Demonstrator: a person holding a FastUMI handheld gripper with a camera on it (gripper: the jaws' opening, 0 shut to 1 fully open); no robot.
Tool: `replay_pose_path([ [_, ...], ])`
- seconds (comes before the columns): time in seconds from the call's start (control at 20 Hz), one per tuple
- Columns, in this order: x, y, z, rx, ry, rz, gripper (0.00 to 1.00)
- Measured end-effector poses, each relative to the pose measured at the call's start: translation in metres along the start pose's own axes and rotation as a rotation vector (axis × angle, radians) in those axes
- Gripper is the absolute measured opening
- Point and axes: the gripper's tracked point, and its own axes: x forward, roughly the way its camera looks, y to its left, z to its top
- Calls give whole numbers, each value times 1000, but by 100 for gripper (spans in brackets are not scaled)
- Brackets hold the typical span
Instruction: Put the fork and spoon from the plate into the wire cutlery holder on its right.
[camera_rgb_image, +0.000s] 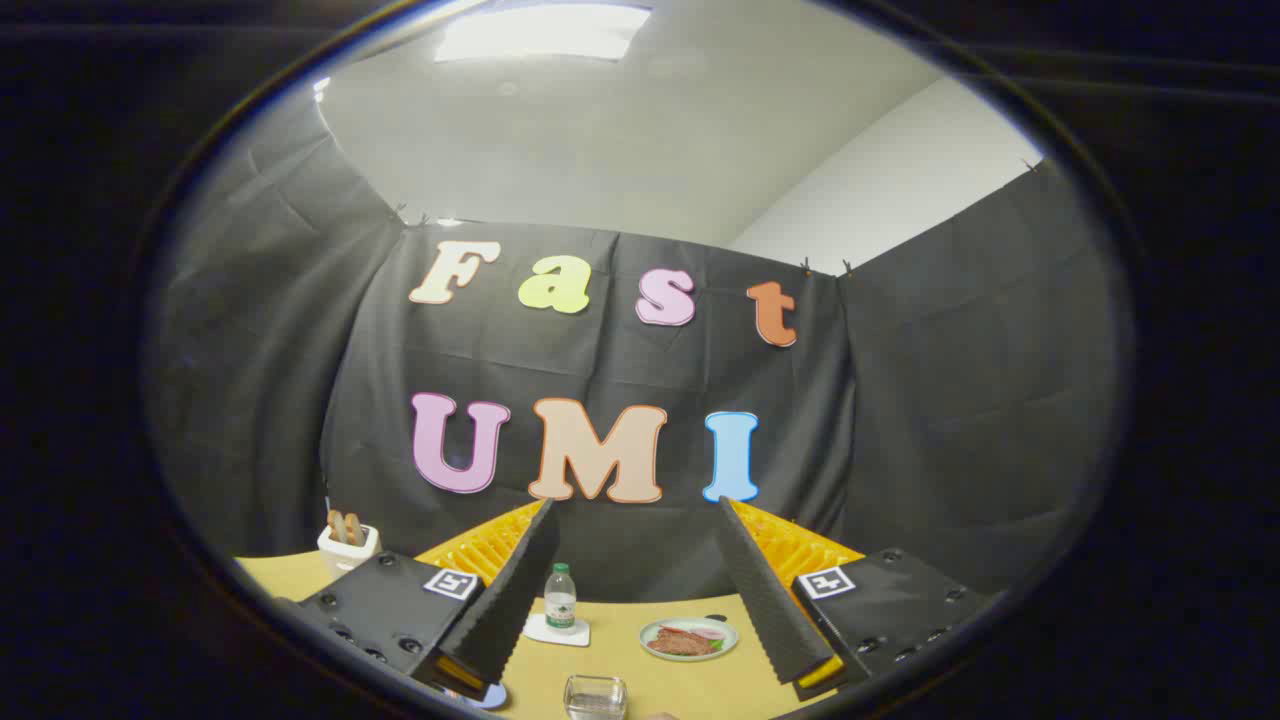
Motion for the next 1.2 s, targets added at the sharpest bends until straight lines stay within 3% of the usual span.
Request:
replay_pose_path([
  [1.2,9,41,-6,25,23,58,99],
])
